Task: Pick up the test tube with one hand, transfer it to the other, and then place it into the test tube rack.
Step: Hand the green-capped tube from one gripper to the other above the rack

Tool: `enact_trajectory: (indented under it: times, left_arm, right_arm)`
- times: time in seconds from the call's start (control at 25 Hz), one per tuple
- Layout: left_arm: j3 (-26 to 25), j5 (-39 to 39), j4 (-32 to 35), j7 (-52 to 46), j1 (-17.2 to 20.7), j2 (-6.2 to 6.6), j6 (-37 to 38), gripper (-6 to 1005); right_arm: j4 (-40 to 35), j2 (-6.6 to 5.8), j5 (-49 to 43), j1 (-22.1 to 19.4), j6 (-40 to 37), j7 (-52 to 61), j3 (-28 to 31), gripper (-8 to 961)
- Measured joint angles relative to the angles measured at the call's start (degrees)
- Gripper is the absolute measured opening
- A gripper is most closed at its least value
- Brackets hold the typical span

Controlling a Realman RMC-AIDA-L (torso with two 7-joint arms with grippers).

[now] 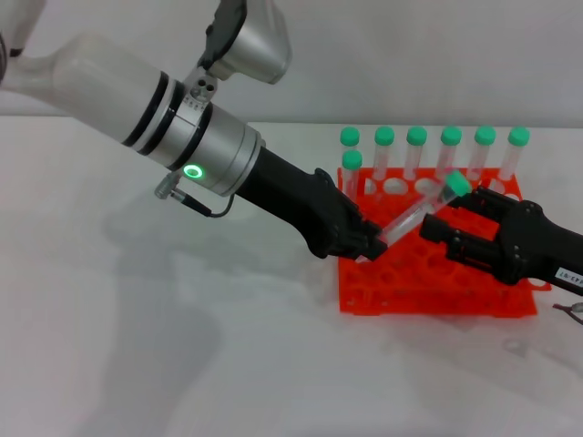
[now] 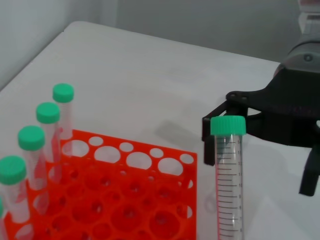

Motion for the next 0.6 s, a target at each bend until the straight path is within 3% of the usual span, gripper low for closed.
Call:
enact_trajectory:
  times: [0.44, 0.6]
  left_arm:
    - [0.0, 0.9, 1.4, 0.3, -0.2, 0.00, -2.0, 185]
    - [0.0, 1.1, 1.4, 0.8, -0.3, 0.00, -2.4, 185]
  right_arm:
    - [0.0, 0.77, 0.0, 0.4, 1.5, 0.1, -0.3, 706]
    - [0.0, 1.25, 0.0, 0.4, 2.1, 0.1, -0.5, 574]
